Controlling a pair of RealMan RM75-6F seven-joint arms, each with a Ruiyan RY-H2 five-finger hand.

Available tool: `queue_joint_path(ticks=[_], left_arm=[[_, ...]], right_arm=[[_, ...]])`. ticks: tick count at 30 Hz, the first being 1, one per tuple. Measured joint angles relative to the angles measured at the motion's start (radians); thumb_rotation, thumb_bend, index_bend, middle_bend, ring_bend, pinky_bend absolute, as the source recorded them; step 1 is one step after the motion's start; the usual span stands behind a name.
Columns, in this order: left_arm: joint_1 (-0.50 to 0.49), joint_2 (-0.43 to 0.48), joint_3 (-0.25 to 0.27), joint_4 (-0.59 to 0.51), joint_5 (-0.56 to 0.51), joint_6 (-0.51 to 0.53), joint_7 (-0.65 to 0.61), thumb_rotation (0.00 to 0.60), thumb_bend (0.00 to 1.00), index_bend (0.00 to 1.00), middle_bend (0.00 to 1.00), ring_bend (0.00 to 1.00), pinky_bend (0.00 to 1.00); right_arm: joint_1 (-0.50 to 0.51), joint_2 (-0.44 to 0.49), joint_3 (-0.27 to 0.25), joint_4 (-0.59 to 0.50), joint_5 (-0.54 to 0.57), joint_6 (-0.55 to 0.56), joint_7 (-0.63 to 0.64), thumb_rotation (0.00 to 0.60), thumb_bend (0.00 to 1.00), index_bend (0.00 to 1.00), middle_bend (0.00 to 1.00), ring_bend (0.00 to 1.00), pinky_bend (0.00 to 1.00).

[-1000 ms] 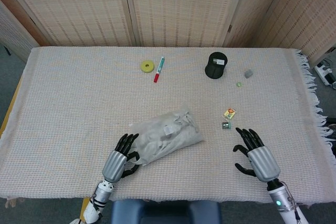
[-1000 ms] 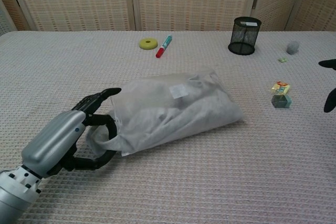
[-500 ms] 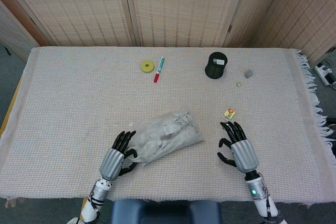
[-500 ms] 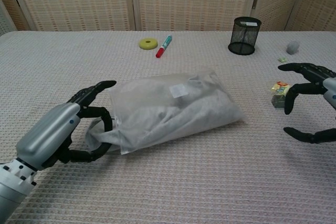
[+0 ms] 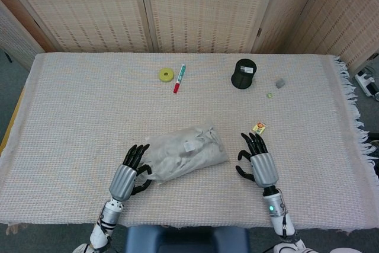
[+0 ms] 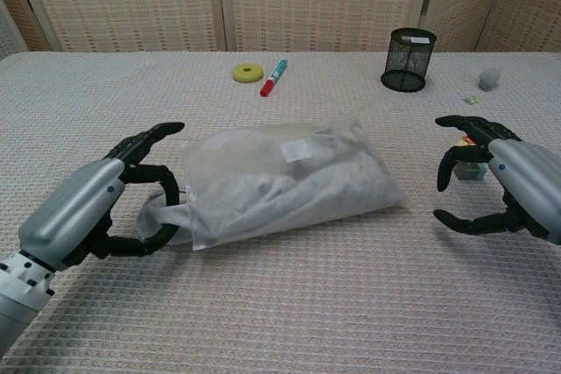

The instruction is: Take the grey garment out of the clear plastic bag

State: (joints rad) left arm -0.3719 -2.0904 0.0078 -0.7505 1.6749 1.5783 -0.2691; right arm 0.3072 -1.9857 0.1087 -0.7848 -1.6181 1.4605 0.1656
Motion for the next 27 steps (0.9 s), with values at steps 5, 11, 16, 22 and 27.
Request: queue_joint_path(ticks=[5, 11, 16, 22, 27], left_arm=[[-0.002, 0.005, -0.003, -0.009, -0.002, 0.0, 0.004, 0.6, 0.56, 0.76, 0.09, 0.0, 0.0], [-0.004, 0.011, -0.008, -0.016, -0.006, 0.0, 0.005, 0.6, 0.56, 0.76, 0.09, 0.0, 0.0], [-0.004, 0.018, -0.012, -0.022, -0.011, -0.001, 0.003, 0.6, 0.56, 0.77, 0.09, 0.0, 0.0], [-0.005, 0.024, -0.018, -0.028, -0.016, -0.002, 0.003, 0.6, 0.56, 0.76, 0.09, 0.0, 0.0], [-0.007, 0.025, -0.02, -0.03, -0.017, -0.002, 0.006, 0.6, 0.56, 0.76, 0.1, 0.0, 0.0]], right_arm=[[0.009, -0.065, 0.004, 0.084, 0.014, 0.013, 0.044, 0.6, 0.19, 0.54, 0.08, 0.0, 0.0], [0.022, -0.122, 0.002, 0.157, 0.026, 0.013, 0.081, 0.6, 0.19, 0.54, 0.08, 0.0, 0.0], [0.041, -0.173, 0.004, 0.221, 0.033, 0.013, 0.107, 0.6, 0.19, 0.55, 0.08, 0.0, 0.0], [0.071, -0.213, 0.017, 0.273, 0.049, 0.008, 0.136, 0.6, 0.19, 0.56, 0.09, 0.0, 0.0], [0.092, -0.24, 0.025, 0.305, 0.06, 0.001, 0.15, 0.6, 0.2, 0.57, 0.1, 0.0, 0.0]])
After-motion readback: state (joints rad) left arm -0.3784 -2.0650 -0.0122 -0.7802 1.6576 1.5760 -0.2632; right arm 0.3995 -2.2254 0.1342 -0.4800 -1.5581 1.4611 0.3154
